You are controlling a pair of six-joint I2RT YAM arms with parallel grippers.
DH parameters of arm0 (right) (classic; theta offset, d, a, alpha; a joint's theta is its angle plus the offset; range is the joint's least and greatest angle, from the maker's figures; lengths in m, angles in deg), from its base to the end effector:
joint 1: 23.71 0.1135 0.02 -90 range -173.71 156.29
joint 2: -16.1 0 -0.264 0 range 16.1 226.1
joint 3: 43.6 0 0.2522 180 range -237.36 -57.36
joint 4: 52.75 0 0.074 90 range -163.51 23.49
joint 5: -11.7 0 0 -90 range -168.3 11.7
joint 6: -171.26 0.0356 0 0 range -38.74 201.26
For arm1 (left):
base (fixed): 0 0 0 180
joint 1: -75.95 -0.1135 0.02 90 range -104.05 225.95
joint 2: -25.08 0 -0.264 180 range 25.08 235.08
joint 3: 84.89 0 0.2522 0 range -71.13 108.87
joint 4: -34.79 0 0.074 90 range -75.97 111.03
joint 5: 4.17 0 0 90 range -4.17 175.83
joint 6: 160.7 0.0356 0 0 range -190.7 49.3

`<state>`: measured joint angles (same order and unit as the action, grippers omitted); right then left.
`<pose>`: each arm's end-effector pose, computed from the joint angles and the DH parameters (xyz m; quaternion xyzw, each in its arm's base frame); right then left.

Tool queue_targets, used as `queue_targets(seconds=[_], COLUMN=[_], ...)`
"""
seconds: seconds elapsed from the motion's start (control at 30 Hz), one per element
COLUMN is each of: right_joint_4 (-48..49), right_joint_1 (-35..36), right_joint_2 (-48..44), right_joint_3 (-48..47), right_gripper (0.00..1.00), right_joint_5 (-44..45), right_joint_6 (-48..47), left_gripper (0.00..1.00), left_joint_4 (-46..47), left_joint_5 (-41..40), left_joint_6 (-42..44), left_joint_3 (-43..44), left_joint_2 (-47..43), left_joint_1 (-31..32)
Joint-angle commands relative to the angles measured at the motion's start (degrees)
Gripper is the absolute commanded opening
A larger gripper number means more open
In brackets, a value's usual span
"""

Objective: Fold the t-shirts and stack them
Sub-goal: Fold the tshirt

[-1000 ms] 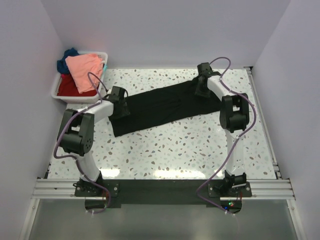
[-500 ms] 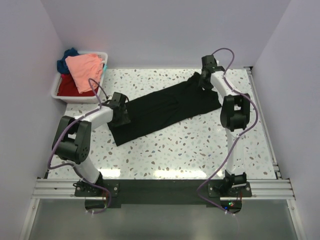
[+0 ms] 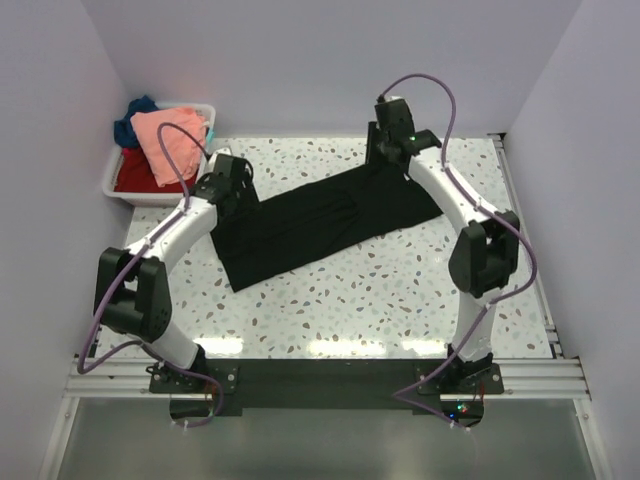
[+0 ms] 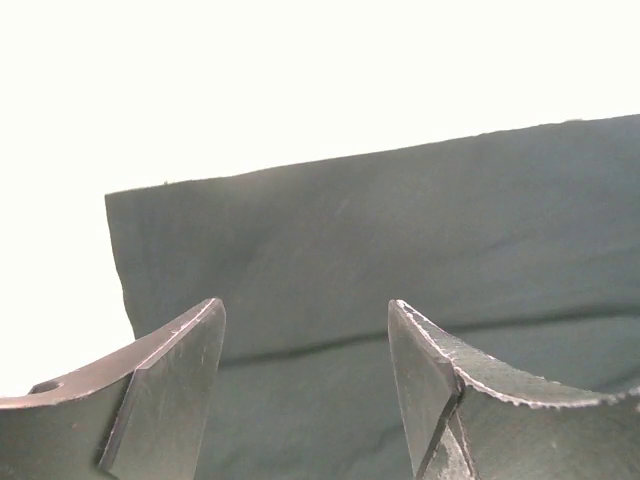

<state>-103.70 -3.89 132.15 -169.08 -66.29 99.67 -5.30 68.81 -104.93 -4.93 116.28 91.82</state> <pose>0.4411 0.1511 0.3199 0.0318 0.9073 0.0436 0.4170 0.3303 -0.0831 0.2439 -0.1972 0.9134 -0.0121 0.3558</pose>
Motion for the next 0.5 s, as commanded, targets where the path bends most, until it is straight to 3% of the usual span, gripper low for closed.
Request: queue_targets(seconds=[0.0,0.27,0.47], right_joint_4=[3.2,4.5,2.9], right_joint_1=[5.2,16.7,25.6], right_joint_2=[-8.4,-11.9,-6.1], right_joint_3=[12.4,22.3,15.2], right_gripper=[0.38,0.37,0.37], right_joint_5=[-3.3,0.2,1.3], right_joint_6=[1.9,2.9,2.0], left_gripper=[0.71,0.72,0.72], left_joint_4=[1.3,0.9,0.3], left_joint_5=[-0.7,5.8,8.7], left_joint_6=[4.1,5.8,7.6], left_joint_3=[8.8,17.2,20.8], left_joint_2=[3.8,13.8,17.3], left_joint_1=[-0.5,-1.6,-1.8])
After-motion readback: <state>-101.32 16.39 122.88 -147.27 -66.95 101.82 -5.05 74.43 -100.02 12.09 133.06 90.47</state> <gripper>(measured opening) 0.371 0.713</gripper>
